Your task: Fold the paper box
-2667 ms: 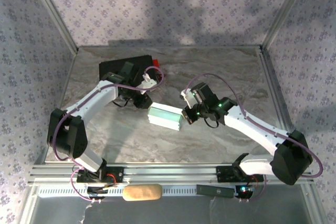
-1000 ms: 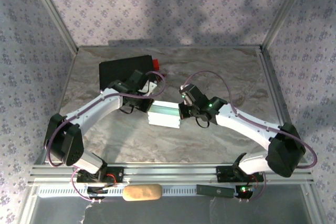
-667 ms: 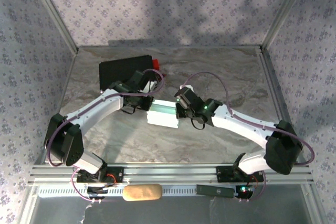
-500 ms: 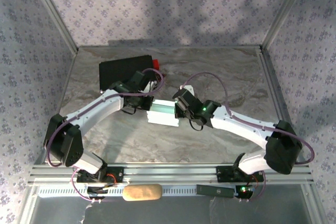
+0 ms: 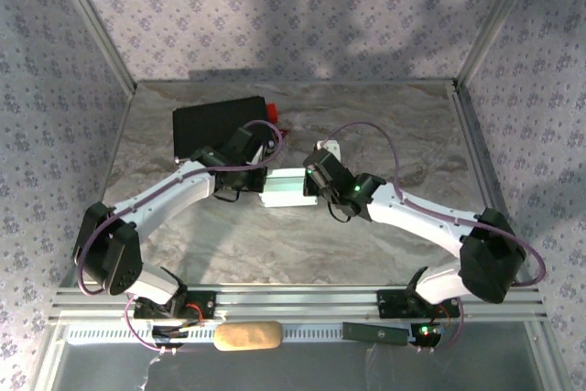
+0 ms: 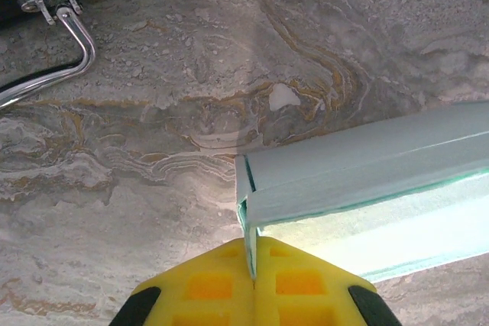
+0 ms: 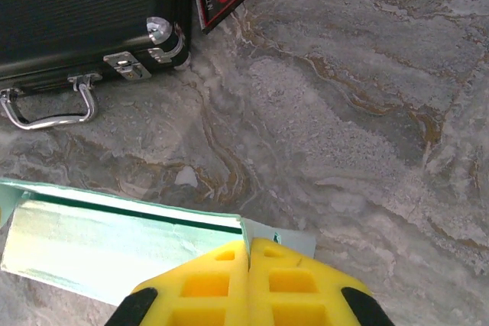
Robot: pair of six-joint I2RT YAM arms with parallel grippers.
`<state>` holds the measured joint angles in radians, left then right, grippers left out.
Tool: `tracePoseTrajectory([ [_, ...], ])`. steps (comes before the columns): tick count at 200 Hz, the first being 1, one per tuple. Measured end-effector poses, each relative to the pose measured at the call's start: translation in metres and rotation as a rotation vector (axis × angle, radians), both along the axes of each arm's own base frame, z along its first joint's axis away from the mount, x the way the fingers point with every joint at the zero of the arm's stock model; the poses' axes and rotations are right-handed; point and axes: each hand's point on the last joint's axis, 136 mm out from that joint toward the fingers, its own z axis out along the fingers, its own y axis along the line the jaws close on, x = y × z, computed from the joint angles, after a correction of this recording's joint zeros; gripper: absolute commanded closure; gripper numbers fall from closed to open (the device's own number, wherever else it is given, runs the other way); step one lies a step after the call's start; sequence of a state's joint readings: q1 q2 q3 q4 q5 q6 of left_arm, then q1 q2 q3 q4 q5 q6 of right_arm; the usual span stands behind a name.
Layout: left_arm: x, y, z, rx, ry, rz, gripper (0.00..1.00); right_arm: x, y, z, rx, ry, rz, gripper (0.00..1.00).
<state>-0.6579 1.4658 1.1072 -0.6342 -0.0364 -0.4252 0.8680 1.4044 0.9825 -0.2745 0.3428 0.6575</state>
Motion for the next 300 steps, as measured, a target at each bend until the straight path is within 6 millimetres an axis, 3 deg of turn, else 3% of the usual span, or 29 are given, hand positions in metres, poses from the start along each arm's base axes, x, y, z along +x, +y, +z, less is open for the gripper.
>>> tracePoseTrajectory([
  [123, 0.009, -0.004, 0.000, -0.030, -0.066, 0.134, 1.00, 0.006, -0.002, -0.011, -0.019, -0.004, 0.009, 1.00],
  [300, -0.004, 0.003, -0.003, -0.123, -0.153, 0.149, 0.97, -0.003, 0.003, -0.019, -0.090, -0.163, 0.031, 1.00],
])
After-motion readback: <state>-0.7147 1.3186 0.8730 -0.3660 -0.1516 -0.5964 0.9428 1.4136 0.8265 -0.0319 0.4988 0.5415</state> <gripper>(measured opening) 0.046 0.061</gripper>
